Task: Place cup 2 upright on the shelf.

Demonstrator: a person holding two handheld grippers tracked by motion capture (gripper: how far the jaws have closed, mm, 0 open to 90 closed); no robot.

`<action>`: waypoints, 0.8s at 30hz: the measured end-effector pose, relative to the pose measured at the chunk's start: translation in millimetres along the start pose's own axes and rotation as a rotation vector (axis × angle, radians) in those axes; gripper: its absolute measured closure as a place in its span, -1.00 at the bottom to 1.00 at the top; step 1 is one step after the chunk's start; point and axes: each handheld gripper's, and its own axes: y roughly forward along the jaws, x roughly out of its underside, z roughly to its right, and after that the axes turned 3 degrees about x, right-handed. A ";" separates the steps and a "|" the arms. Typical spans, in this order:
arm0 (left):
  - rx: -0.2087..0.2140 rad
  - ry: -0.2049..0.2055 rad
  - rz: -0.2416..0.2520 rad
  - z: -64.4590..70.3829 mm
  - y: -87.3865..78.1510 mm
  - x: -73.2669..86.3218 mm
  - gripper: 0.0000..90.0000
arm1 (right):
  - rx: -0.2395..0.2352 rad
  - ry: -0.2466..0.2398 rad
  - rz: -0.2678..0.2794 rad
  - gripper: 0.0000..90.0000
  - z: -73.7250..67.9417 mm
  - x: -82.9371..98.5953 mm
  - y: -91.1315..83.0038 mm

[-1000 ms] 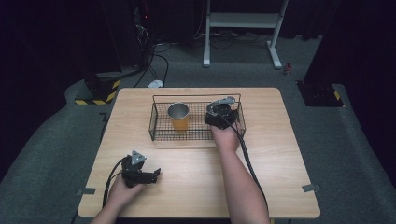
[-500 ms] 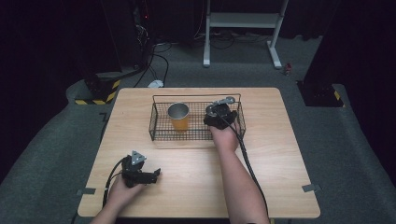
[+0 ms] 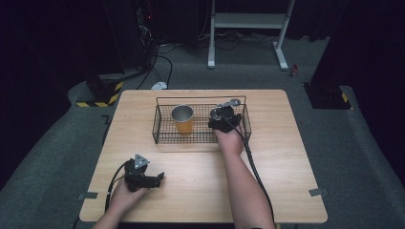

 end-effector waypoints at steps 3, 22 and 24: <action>0.000 0.001 0.000 -0.1 0.0 0.0 -0.98 | -0.008 -0.001 -0.005 -0.59 1.3 -0.3 0.6; 0.000 0.005 -0.001 -0.2 -0.3 0.0 -0.98 | -0.042 0.014 -0.052 -0.59 6.0 4.4 -1.0; 0.000 0.006 -0.003 -0.2 -0.4 0.0 -0.98 | -0.039 0.008 -0.055 -0.59 5.6 4.6 -1.6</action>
